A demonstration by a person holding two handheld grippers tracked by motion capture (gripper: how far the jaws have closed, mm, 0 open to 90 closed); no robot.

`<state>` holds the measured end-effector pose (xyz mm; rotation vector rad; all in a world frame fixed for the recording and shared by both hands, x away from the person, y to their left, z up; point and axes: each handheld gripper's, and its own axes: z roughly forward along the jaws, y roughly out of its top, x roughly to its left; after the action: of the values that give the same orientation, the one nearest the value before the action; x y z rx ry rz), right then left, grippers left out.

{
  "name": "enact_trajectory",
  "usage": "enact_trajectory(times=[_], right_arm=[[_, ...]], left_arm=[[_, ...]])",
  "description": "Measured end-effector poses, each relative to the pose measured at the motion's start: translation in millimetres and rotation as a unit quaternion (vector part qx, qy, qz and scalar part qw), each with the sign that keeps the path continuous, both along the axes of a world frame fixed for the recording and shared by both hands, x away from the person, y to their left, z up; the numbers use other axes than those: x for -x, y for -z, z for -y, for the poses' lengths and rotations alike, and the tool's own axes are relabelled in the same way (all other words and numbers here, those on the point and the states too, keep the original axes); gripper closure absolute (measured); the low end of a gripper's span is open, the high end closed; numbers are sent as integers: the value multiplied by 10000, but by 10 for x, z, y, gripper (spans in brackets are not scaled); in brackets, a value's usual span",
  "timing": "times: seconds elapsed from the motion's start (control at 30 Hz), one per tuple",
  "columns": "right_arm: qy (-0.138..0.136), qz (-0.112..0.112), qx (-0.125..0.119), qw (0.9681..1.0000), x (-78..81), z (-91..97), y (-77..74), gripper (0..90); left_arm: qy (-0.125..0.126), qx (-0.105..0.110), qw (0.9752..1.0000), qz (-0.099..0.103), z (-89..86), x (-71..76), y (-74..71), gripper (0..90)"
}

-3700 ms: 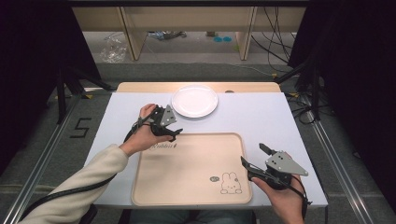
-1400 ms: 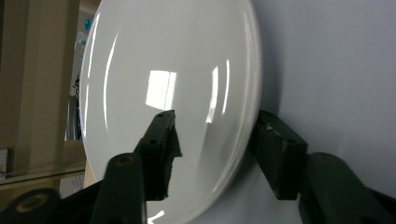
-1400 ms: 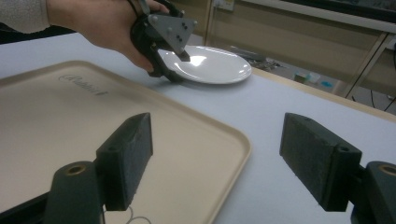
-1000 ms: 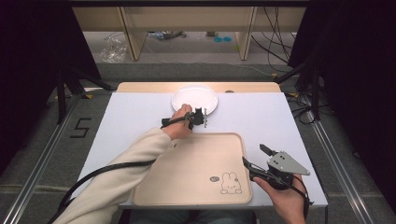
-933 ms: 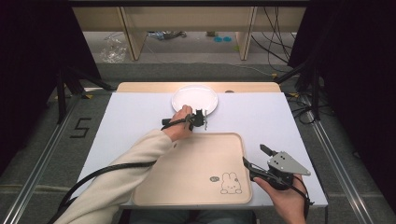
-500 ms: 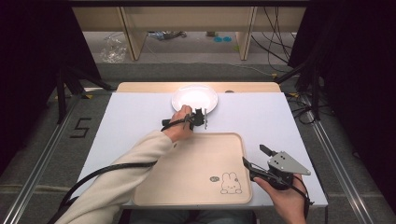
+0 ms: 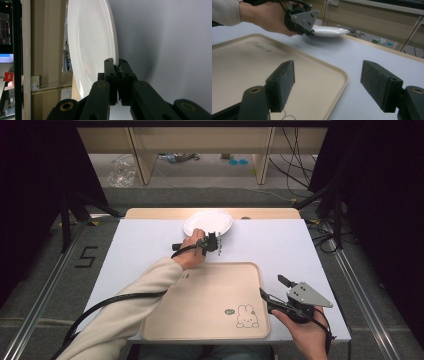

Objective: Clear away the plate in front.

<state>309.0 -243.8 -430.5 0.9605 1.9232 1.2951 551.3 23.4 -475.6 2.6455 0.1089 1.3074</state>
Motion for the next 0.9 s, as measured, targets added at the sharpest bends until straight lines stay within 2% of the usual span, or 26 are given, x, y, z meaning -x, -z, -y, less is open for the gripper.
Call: enact_trajectory(times=[0.07,0.13,0.2,0.43,0.47,0.5,0.63,0.67,0.8,0.83,0.87,0.9], right_arm=[[0,1,-11,10000,-1,1,0,286],[0,3,-2,10000,0,1,0,287],[19,14,1,10000,1,-2,-1,287],[0,4,-11,10000,0,0,-1,289],[0,4,-11,10000,0,0,-1,289],[29,101,56,9999,-8,8,-5,289],[45,139,32,9999,-11,5,-3,290],[41,52,-26,10000,1,-2,-6,290],[51,52,-18,10000,0,-1,-5,290],[58,53,-23,10000,1,0,-7,290],[68,150,15,9999,-8,7,-7,290],[68,150,15,9999,-8,7,-7,290]], left_arm=[[25,-39,10000,5,-5,-2,-10,873],[119,-263,9996,36,-14,-4,-23,872],[163,-316,9993,78,-21,-2,-19,873],[155,-310,9994,63,-47,21,-23,872],[200,-342,9991,131,-53,23,-23,872],[198,-273,9993,130,-64,35,-13,872],[251,-235,9992,224,-80,55,-36,871],[263,-206,9992,241,-84,64,-41,871],[349,-135,9987,345,-86,116,-89,871],[349,-135,9987,345,-86,116,-89,872],[288,-296,9987,311,-92,148,-123,872],[288,-296,9987,311,-92,148,-123,872]])
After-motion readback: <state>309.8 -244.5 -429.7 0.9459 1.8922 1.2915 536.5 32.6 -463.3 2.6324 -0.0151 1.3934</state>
